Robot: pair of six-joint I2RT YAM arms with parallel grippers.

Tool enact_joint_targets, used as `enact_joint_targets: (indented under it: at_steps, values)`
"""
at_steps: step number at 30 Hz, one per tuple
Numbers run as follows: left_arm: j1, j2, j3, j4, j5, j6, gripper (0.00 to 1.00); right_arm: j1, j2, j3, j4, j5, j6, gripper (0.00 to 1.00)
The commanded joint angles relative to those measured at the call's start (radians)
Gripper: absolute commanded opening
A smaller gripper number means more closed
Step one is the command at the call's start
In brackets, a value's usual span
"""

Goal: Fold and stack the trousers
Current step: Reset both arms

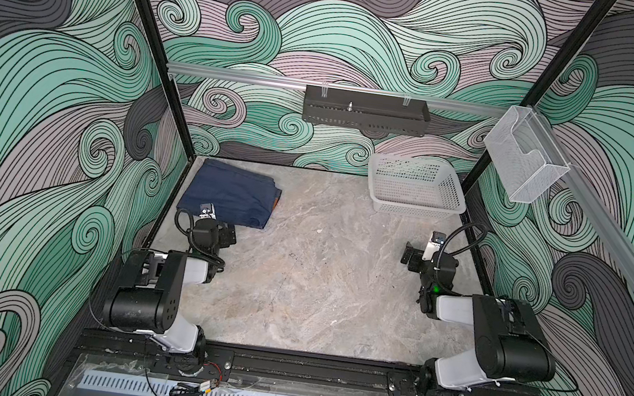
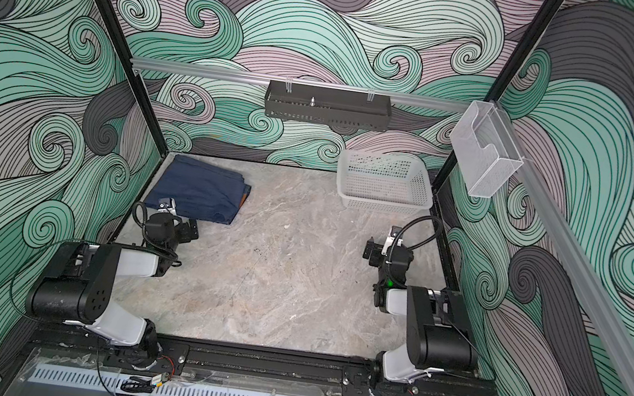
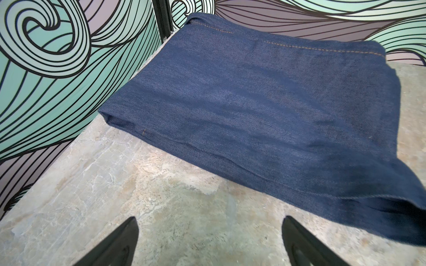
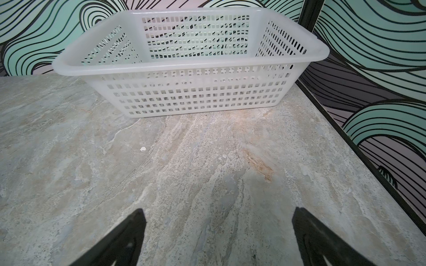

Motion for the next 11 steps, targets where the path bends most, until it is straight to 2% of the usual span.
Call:
enact_joint_targets:
  at_steps: [1, 4, 7, 11]
  values:
    - [-0.006, -0.010, 0.025, 0.016, -0.004, 0.010, 0.99, 0.006, -0.001, 0.015, -0.005, 0.011, -0.008, 0.99]
    - [-0.006, -0.010, 0.025, 0.017, -0.004, 0.010, 0.99, 0.008, 0.000, 0.017, -0.007, 0.014, -0.009, 1.00]
    - [-0.006, -0.010, 0.024, 0.017, -0.004, 0.010, 0.99, 0.006, 0.003, 0.040, -0.049, -0.056, -0.036, 0.99]
    - [-0.006, -0.010, 0.025, 0.016, -0.004, 0.010, 0.99, 0.007, -0.001, 0.029, -0.028, -0.022, -0.024, 0.99]
